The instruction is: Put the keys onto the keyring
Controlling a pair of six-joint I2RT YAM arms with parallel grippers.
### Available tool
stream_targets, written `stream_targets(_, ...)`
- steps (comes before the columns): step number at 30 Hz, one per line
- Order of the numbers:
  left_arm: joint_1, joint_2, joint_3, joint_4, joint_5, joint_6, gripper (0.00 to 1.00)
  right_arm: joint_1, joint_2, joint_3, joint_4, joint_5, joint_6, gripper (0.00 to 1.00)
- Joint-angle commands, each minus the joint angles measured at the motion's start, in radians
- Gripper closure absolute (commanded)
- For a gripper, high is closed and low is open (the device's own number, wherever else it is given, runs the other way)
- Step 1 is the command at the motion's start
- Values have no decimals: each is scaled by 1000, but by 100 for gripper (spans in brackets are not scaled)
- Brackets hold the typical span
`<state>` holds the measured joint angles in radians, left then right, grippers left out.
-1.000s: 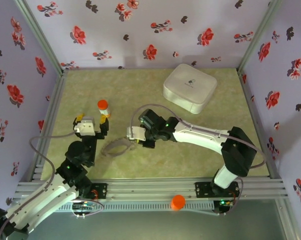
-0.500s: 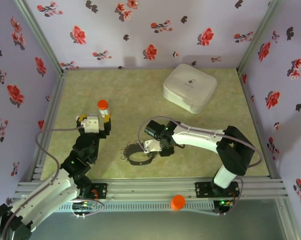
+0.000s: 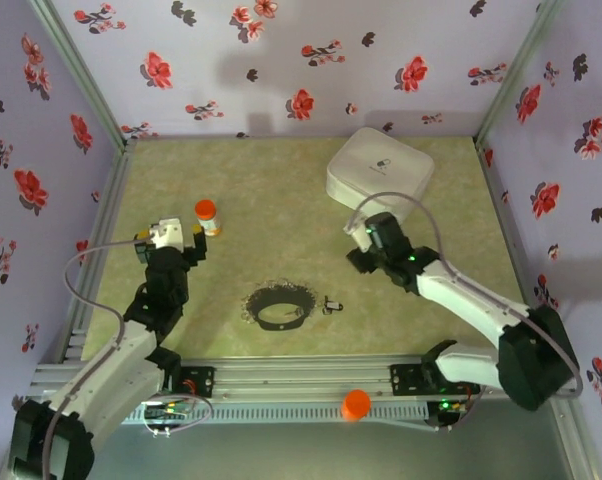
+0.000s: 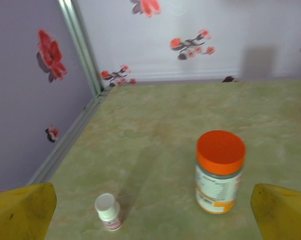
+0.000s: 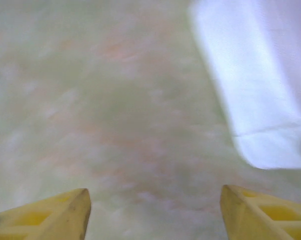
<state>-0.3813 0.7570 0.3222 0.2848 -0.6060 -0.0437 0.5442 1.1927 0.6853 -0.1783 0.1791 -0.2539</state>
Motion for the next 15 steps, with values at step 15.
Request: stream_targets(15,273,471,-132,636,247,5,2,-448,289,-347,1080,74,274,26)
